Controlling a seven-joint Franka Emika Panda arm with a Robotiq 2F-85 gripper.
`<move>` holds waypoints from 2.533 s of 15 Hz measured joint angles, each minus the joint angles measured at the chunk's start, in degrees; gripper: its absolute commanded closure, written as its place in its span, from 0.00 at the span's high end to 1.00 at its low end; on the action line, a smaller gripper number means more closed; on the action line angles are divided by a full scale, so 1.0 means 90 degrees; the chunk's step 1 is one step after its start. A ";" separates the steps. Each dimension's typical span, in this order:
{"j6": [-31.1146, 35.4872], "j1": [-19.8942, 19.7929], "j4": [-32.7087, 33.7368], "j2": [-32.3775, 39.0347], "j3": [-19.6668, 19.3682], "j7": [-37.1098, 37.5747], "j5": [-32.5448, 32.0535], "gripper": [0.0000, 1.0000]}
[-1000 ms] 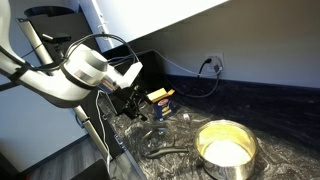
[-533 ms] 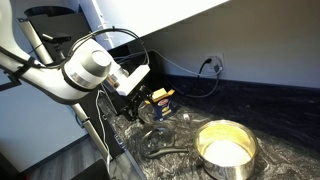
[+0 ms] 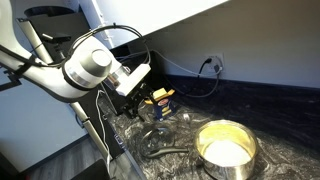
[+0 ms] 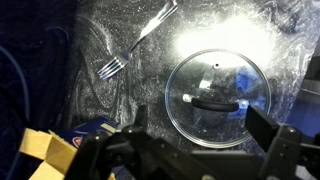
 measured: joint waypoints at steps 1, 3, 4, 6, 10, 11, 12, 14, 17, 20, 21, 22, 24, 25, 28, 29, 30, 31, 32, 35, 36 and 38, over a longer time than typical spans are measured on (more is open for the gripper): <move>-0.0013 0.0000 -0.0001 0.0012 0.0000 0.0010 0.0114 1.00; -0.0057 0.0021 -0.0019 0.0058 -0.0001 0.0016 0.0779 1.00; -0.0090 0.0032 -0.0030 0.0078 0.0001 0.0030 0.1117 1.00; -0.0123 0.0037 -0.0052 0.0090 0.0005 0.0186 0.1704 1.00; -0.0113 0.0037 -0.0095 0.0084 0.0006 0.0826 0.2556 1.00; -0.0100 0.0037 -0.0108 0.0081 0.0006 0.1016 0.2743 1.00; -0.0069 0.0037 -0.0126 0.0079 0.0006 0.1190 0.2921 1.00; 0.0045 0.0038 -0.0178 0.0079 0.0006 0.1586 0.3236 1.00; 0.0308 0.0037 -0.0277 0.0080 0.0005 0.2195 0.3533 1.00; 0.0535 0.0037 -0.0368 0.0086 0.0004 0.2786 0.3578 1.00; 0.0561 0.0036 -0.0384 0.0091 0.0004 0.2947 0.3578 1.00; 0.0566 0.0036 -0.0400 0.0097 0.0004 0.3098 0.3578 1.00; 0.0567 0.0039 -0.0430 0.0118 0.0004 0.3274 0.3603 1.00; 0.0567 0.0042 -0.0441 0.0136 0.0004 0.3275 0.3653 1.00; 0.0569 0.0041 -0.0443 0.0177 0.0004 0.3274 0.3686 1.00; 0.0541 0.0041 -0.0437 0.0197 0.0004 0.3276 0.3745 1.00; 0.0472 0.0049 -0.0420 0.0238 0.0004 0.3278 0.3907 1.00; 0.0393 0.0048 -0.0389 0.0297 0.0004 0.3375 0.4017 1.00; 0.0316 0.0044 -0.0344 0.0374 0.0004 0.3536 0.4076 1.00; 0.0170 0.0031 -0.0206 0.0627 0.0006 0.4044 0.4084 1.00; 0.0169 0.0031 -0.0156 0.0716 0.0008 0.4172 0.4084 1.00; 0.0171 0.0031 -0.0048 0.0891 0.0021 0.4306 0.4133 1.00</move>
